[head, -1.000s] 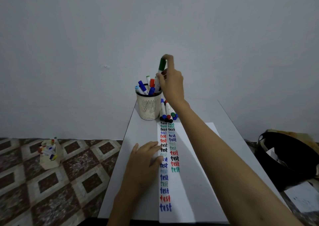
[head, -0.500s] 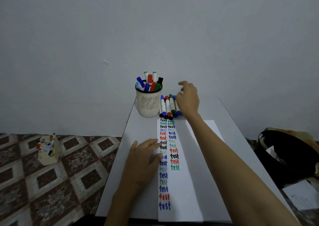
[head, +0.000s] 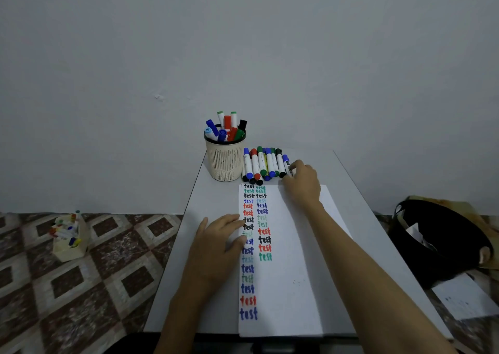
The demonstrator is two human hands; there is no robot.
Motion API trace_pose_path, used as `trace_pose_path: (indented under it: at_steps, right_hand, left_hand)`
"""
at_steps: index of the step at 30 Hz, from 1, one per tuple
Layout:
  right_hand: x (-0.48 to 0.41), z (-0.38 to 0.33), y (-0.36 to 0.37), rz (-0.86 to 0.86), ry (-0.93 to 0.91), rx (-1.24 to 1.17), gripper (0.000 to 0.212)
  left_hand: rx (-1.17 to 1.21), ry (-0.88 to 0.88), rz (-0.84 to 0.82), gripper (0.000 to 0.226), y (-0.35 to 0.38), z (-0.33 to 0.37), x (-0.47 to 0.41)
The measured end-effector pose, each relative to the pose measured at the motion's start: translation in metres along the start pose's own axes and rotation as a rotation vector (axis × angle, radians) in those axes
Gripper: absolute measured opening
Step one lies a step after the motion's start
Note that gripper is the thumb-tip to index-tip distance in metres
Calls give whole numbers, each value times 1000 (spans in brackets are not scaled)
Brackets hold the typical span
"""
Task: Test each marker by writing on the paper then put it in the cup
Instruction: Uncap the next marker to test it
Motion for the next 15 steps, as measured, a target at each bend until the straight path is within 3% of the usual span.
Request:
trace_pose_path:
  at_steps: [9,11,15]
  right_hand:
    - [22,1,-42,449,163,-723,12]
    - [30,0,-47,447,178,-864,21]
    - [64,-19,-56,258,96,-1052,24]
  left_hand:
    - [-19,20,37,57,2,-4,3]
    - [-13,13,43,57,2,-5,3]
    - [13,-12,40,59,2,-5,4]
Point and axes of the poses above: each hand's wrist, its own x-axis away from the middle knuckle, its own y-axis out of the palm, z = x × y, the point moved 5 cm from there along -x, towards the middle knuckle, and after that the axes turned 2 degrees about -x, right-handed, at the moved point
